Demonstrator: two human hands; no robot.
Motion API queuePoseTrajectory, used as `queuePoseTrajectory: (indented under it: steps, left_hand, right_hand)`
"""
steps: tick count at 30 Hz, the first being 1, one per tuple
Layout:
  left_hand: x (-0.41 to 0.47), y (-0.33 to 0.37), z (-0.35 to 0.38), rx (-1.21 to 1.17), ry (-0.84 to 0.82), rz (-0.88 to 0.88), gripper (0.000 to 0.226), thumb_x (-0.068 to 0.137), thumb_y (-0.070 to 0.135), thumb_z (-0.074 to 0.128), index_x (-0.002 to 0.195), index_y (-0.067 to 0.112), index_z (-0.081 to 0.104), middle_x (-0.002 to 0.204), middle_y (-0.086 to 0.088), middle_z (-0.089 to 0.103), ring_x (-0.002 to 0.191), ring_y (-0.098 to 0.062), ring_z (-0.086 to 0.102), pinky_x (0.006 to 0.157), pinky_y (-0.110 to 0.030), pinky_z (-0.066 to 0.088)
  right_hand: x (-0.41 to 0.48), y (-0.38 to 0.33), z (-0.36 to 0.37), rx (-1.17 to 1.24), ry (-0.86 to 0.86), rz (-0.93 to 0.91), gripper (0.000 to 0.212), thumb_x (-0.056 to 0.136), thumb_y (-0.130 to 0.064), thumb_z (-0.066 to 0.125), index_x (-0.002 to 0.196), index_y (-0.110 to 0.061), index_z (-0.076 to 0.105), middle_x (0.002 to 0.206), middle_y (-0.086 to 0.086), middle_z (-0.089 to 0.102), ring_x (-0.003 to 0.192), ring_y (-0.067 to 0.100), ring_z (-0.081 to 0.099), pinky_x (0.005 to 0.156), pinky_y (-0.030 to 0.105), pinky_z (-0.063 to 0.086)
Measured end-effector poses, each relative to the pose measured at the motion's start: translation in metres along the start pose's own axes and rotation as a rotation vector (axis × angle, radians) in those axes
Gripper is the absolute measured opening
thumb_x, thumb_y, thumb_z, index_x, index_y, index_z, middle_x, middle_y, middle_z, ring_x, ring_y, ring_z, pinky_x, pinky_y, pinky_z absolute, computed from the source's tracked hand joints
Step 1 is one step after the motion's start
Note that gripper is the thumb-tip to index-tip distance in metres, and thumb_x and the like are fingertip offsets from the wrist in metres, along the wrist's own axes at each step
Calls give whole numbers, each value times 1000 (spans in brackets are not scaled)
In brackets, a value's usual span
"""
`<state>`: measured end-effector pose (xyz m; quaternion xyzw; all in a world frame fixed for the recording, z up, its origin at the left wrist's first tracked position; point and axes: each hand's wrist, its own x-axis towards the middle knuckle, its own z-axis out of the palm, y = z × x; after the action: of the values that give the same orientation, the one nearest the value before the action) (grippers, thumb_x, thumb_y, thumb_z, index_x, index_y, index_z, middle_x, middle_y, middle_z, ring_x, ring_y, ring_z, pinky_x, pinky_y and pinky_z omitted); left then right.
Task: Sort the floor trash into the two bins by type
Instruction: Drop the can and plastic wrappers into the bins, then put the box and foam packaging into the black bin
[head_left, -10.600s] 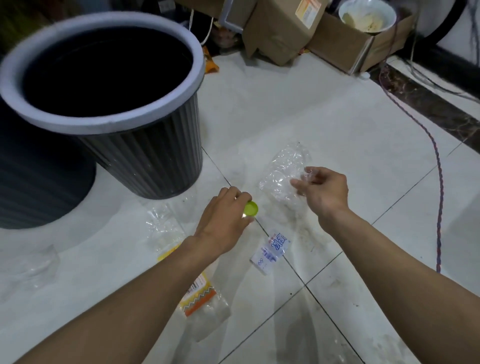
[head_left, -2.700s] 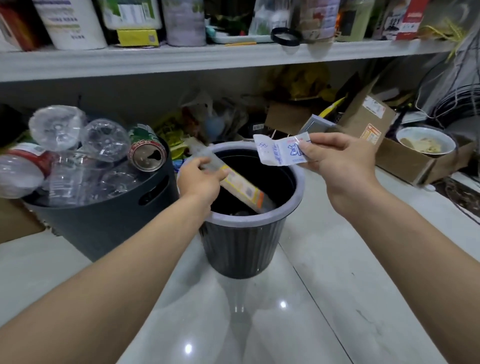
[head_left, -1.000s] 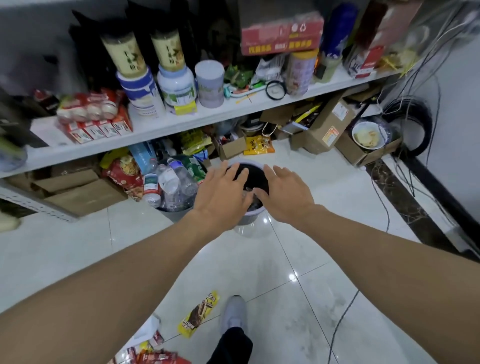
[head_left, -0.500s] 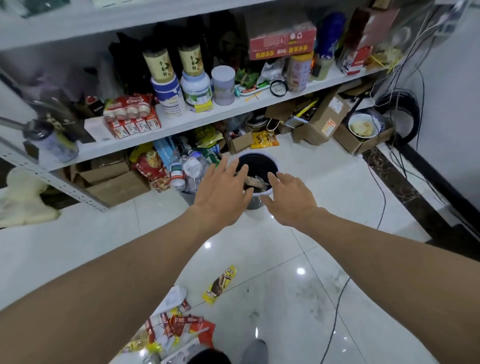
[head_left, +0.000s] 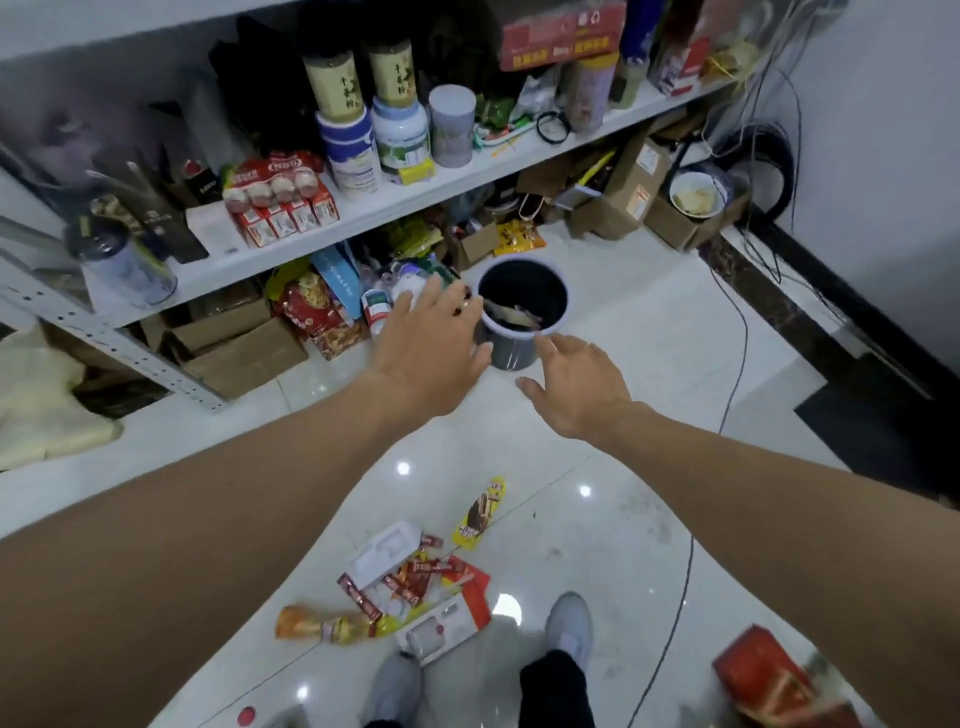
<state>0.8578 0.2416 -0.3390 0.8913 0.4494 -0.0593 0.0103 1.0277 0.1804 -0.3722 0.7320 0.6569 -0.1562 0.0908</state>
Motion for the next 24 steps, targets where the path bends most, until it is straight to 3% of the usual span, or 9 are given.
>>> queuePoseTrajectory:
  steps: [6, 17, 24]
  left_hand:
    - [-48, -37, 29, -4, -78, 46, 62, 99, 47, 33, 151, 14, 25, 158, -13, 21, 146, -32, 15, 116, -47, 20]
    - [-120, -45, 46, -6, -61, 19, 62, 99, 49, 30, 151, 15, 24, 157, -13, 24, 146, -32, 15, 117, -46, 17]
    - [-176, -26, 83, -25, -94, -31, 61, 100, 47, 30, 152, 16, 23, 158, -11, 21, 146, -30, 17, 117, -45, 18]
  right_hand:
    - [-32, -59, 41, 1, -55, 76, 67, 100, -48, 35, 153, -11, 17, 156, 12, 26, 143, 29, 24, 117, 42, 22]
    - [-79, -104, 55, 9, 5, 50, 64, 101, -45, 37, 151, -10, 22, 156, 14, 27, 144, 30, 23, 116, 41, 22]
    - [-116, -120, 110, 29, -35, 9, 64, 100, -45, 36, 152, -10, 20, 155, 14, 30, 142, 30, 26, 115, 41, 24]
